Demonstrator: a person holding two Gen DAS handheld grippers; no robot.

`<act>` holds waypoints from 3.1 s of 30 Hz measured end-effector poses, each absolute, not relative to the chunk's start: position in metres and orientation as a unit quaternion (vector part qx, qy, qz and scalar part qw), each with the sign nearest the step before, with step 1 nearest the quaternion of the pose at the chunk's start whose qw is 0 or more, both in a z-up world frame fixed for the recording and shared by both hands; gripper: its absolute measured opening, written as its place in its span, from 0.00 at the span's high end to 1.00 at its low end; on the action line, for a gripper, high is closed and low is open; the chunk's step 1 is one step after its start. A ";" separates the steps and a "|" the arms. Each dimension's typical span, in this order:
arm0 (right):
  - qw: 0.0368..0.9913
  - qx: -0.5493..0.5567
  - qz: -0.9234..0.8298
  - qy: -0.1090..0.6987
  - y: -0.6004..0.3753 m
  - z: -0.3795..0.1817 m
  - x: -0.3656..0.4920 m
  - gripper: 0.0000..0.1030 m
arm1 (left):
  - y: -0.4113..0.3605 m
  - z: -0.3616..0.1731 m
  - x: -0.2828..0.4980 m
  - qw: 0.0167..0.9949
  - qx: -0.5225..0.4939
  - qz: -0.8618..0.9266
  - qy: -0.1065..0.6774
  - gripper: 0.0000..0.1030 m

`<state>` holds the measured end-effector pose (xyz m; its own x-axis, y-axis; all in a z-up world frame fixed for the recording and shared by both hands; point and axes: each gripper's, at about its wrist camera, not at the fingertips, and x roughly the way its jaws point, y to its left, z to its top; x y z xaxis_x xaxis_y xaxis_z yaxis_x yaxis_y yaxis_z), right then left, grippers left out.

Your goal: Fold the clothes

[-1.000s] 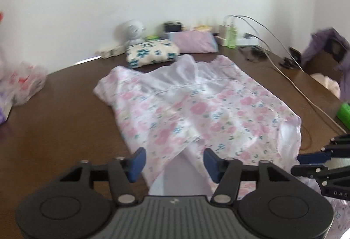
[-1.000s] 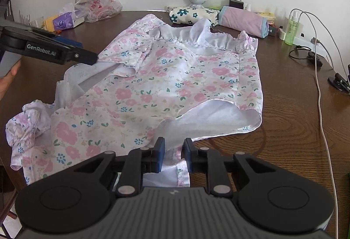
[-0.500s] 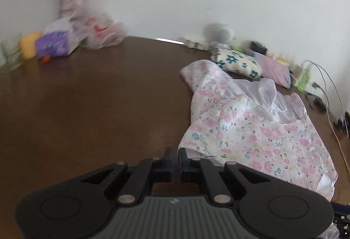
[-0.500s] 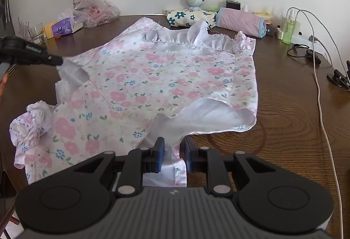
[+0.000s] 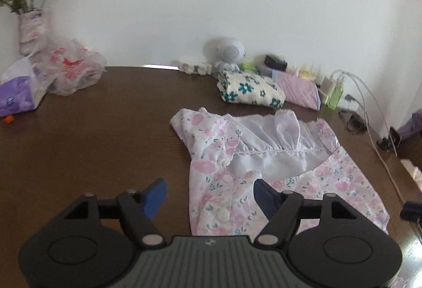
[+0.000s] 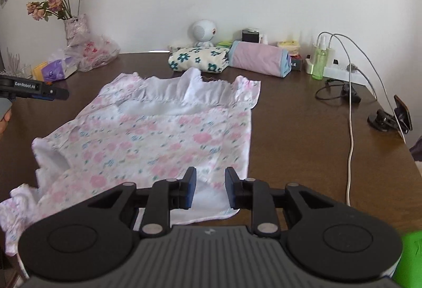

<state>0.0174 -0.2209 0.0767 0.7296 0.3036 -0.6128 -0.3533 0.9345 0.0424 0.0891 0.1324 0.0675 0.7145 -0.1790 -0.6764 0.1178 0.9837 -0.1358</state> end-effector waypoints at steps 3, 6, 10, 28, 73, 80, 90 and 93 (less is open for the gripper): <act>0.925 -0.030 0.159 0.344 -0.220 0.065 0.065 0.77 | 0.120 0.047 0.131 0.909 -0.031 -0.077 0.408 0.31; 0.916 -0.019 0.163 0.367 -0.217 0.052 0.094 0.77 | 0.115 0.030 0.150 0.902 -0.012 -0.066 0.426 0.39; 0.913 -0.026 0.173 0.369 -0.210 0.050 0.101 0.97 | 0.142 0.023 0.157 0.898 -0.092 -0.065 0.426 0.98; 0.907 -0.085 0.226 0.346 -0.178 0.064 0.088 0.80 | 0.139 0.022 0.111 0.910 -0.018 -0.042 0.412 0.72; 0.743 -0.022 0.453 0.491 0.071 0.035 0.300 0.70 | 0.120 0.019 -0.013 0.935 0.015 0.001 0.353 0.99; 0.701 -0.010 0.517 0.492 0.074 0.026 0.296 0.93 | 0.116 0.016 -0.029 0.941 0.026 0.036 0.336 1.00; 0.716 0.105 0.483 0.493 0.042 0.036 0.298 0.97 | 0.122 0.014 -0.054 0.939 0.002 0.066 0.339 1.00; 0.722 0.068 0.480 0.493 0.044 0.034 0.291 0.86 | 0.113 0.015 -0.057 0.937 0.039 0.070 0.341 1.00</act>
